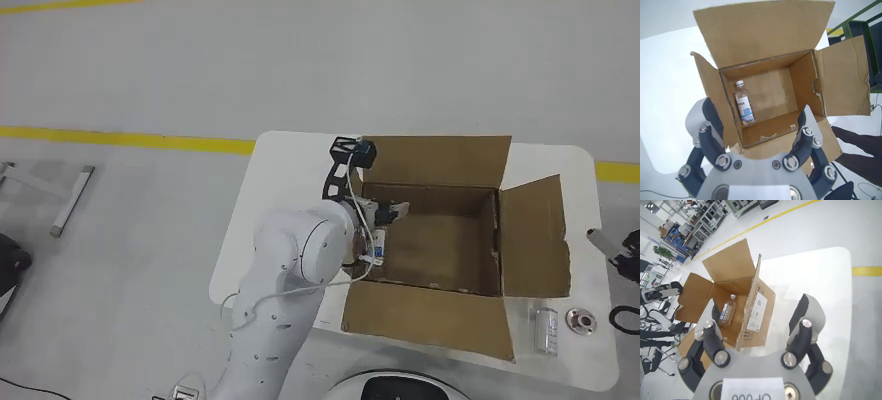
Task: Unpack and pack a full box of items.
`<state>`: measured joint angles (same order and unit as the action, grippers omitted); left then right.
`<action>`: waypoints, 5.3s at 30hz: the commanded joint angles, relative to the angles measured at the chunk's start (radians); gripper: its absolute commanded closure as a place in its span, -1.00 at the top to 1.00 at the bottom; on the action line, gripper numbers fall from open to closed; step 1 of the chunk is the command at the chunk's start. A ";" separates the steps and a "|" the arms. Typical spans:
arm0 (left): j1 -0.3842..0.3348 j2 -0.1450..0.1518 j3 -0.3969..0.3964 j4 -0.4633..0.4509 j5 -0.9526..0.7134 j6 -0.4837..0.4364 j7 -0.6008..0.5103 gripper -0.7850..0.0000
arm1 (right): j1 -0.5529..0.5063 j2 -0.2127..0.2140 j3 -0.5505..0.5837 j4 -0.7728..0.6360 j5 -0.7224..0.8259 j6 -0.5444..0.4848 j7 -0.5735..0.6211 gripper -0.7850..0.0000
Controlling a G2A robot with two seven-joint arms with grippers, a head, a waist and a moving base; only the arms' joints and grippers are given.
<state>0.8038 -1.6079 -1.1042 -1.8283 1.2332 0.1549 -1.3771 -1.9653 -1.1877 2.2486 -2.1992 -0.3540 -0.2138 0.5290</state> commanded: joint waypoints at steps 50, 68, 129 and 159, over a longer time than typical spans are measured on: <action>0.119 0.041 -0.178 -0.118 0.116 -0.003 0.002 1.00 | -0.163 -0.022 -0.235 -0.109 -0.648 0.297 0.358 -0.29; 0.119 0.041 -0.178 -0.118 0.116 -0.003 0.002 1.00 | -0.077 -0.021 -0.361 0.024 -0.760 0.318 0.397 0.29; 0.119 0.041 -0.178 -0.118 0.116 -0.003 0.002 1.00 | -0.088 -0.040 0.000 -0.087 -0.215 0.137 0.149 -1.00; 0.119 0.041 -0.178 -0.118 0.116 -0.003 0.002 1.00 | -0.180 -0.055 0.099 -0.151 -0.129 -0.462 0.001 -1.00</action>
<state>0.9226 -1.5673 -1.2823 -1.9466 1.3488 0.1516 -1.3747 -2.1457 -1.2425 2.3472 -2.3500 -0.4828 -0.6760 0.5306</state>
